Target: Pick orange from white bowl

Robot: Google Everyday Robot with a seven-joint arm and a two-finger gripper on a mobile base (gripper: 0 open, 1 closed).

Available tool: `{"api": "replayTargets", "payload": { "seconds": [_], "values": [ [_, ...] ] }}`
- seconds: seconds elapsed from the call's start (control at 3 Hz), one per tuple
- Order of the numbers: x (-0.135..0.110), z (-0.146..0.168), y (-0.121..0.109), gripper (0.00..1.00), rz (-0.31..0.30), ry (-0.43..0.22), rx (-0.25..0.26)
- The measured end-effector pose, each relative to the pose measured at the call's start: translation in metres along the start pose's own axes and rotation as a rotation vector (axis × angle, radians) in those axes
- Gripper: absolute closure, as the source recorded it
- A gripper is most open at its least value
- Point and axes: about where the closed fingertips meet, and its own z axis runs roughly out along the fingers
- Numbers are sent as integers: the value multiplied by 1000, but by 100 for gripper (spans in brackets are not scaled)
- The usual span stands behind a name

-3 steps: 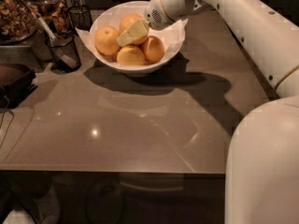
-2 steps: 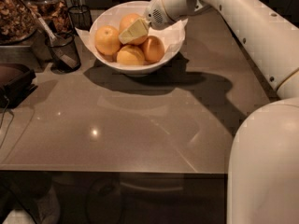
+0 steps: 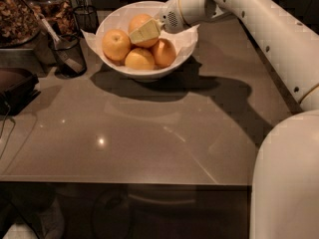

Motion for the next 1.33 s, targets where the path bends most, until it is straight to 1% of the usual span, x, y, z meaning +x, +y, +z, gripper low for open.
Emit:
{"api": "replayTargets", "payload": {
  "seconds": [0.33, 0.67, 1.0, 1.33],
  "values": [
    [-2, 0, 4, 100, -15, -5, 1],
    [-15, -8, 14, 100, -38, -49, 9],
    [-23, -15, 21, 100, -54, -72, 3],
    [-19, -24, 32, 100, -71, -70, -4]
  ]
}}
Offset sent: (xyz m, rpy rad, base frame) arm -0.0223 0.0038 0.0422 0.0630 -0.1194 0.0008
